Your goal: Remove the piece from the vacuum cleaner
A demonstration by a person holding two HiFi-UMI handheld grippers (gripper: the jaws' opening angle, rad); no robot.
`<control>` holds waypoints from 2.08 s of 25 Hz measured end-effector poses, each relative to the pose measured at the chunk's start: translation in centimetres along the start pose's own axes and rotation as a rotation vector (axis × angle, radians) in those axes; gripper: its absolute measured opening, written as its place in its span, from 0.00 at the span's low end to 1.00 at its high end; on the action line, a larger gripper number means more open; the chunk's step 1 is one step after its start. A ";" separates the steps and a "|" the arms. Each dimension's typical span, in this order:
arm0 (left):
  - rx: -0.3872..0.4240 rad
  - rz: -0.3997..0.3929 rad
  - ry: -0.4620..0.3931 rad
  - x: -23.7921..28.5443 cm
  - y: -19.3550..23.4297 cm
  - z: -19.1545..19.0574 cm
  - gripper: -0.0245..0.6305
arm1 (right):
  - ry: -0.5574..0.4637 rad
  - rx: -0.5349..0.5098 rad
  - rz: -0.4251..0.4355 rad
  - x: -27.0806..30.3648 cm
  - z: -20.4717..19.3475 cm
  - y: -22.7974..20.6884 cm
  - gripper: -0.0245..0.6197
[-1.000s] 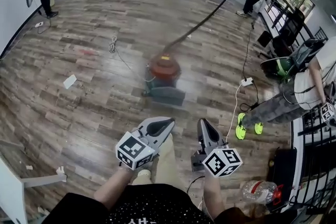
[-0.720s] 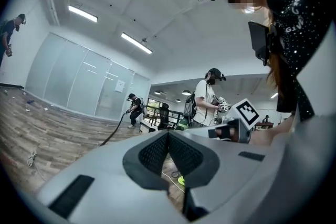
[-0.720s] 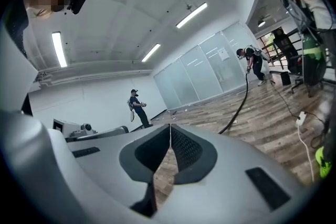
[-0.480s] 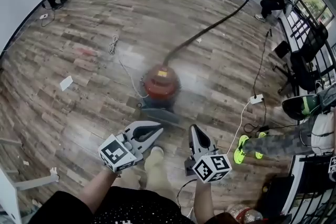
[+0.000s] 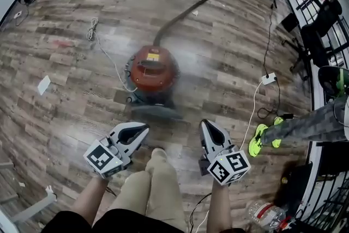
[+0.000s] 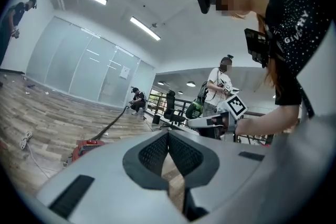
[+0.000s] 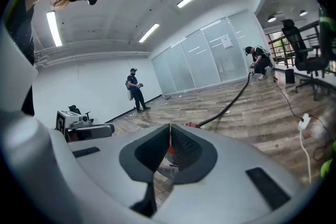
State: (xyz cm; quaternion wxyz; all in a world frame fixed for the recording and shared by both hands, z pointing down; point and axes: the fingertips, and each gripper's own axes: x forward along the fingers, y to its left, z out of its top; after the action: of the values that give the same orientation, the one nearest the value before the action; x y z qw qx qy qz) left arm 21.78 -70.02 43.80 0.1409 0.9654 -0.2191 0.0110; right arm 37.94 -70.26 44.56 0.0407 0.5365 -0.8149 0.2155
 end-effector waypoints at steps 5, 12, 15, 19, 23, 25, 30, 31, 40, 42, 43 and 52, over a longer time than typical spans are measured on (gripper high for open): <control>0.081 0.020 -0.035 1.1 6.3 -9.0 0.05 | -0.031 0.011 -0.018 3.7 -9.0 -5.0 0.04; 0.138 0.067 -0.235 0.1 13.7 -18.4 0.12 | -0.043 -0.114 0.093 9.8 -20.2 -8.2 0.36; 0.191 0.133 -0.271 -1.0 16.5 -21.2 0.33 | -0.065 -0.166 0.087 11.6 -23.3 -9.5 0.40; 0.209 0.150 -0.160 -1.0 18.4 -25.7 0.36 | -0.054 -0.228 0.058 12.8 -25.5 -9.7 0.40; 0.176 0.163 -0.081 0.6 19.8 -28.3 0.36 | -0.043 -0.176 0.060 13.6 -25.7 -10.0 0.40; 0.153 0.189 -0.095 0.8 20.6 -28.2 0.35 | -0.033 -0.136 0.084 14.3 -25.7 -10.0 0.40; 0.121 0.213 -0.056 0.9 21.0 -28.3 0.21 | 0.001 -0.198 0.072 14.7 -25.9 -9.6 0.12; 0.124 0.209 -0.039 0.8 20.9 -28.4 0.16 | 0.001 -0.210 0.072 14.6 -26.0 -9.3 0.08; 0.134 0.120 -0.034 -0.5 17.6 -28.9 0.08 | -0.001 -0.241 0.076 12.6 -26.7 -6.3 0.07; 0.119 0.111 -0.044 -0.9 17.1 -29.0 0.08 | 0.000 -0.232 0.067 12.1 -27.1 -5.9 0.07; 0.105 0.110 -0.053 -1.2 17.0 -29.0 0.08 | -0.004 -0.223 0.064 11.8 -27.4 -5.7 0.07; 0.025 0.107 -0.094 -2.3 17.3 -29.0 0.22 | -0.095 -0.044 0.016 11.8 -26.5 -6.1 0.38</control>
State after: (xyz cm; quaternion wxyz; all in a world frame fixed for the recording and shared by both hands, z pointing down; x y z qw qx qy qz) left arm 13.48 -75.94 76.03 0.1175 0.9535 -0.2764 -0.0240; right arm 34.05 -71.92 73.91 0.0120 0.5385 -0.8248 0.1720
